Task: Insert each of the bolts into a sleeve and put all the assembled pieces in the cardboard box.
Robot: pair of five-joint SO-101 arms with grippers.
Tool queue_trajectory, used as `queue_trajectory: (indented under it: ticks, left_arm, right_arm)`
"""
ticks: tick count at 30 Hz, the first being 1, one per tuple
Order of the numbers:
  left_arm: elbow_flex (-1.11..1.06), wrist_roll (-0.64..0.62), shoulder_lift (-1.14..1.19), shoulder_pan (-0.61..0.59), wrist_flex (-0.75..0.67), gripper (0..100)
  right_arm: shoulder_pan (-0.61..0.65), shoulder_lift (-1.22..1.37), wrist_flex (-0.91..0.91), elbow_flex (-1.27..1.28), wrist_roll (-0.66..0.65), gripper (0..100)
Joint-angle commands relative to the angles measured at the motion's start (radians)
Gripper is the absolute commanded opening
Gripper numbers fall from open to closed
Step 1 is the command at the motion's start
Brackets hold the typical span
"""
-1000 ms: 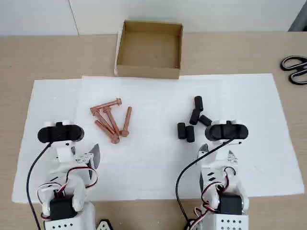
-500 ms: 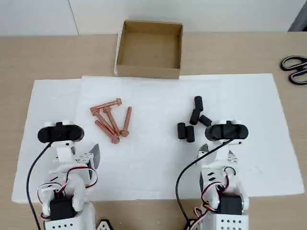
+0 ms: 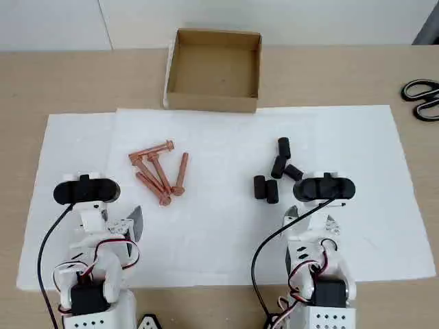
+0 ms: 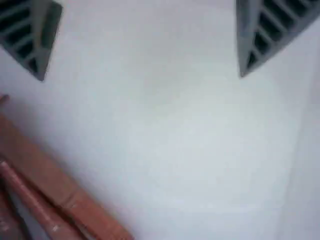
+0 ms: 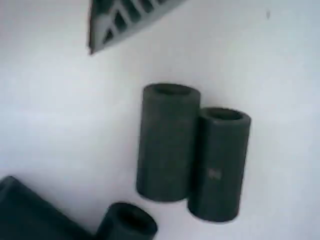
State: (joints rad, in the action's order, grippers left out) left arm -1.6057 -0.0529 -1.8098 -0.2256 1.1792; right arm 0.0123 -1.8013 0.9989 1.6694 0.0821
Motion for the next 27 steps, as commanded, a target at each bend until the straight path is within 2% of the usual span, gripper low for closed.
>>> queue_trajectory:
  ticks: [1,6,9,14,17,20,23,27]
  left_arm:
    - [0.001,-0.008,-0.009,0.017,-0.046,24]
    - [-0.002,-0.002,-0.008,0.006,-0.052,24]
    - [0.038,0.002,-0.006,-0.061,-0.041,24]
    - [0.219,0.13,-0.005,-0.18,0.021,24]
    - [0.329,0.178,0.014,-0.249,0.046,24]
    - [0.476,0.181,0.13,-0.31,0.041,24]
    - [0.677,0.176,0.334,-0.319,0.051,24]
    - [0.99,0.173,0.669,-0.315,0.157,24]
  right_arm:
    - [-0.002,-0.013,-0.019,0.0,-0.003,19.1]
    - [-0.012,-0.013,-0.068,0.009,-0.025,19.1]
    - [-0.071,-0.015,-0.093,-0.04,-0.103,19.1]
    - [-0.208,-0.013,-0.01,-0.301,-0.281,19.1]
    - [-0.278,-0.013,0.028,-0.5,-0.327,19.1]
    - [-0.341,-0.012,0.03,-0.703,-0.327,19.1]
    - [-0.361,-0.01,-0.01,-0.879,-0.327,19.1]
    - [-0.361,0.021,-0.128,-1.028,-0.324,19.1]
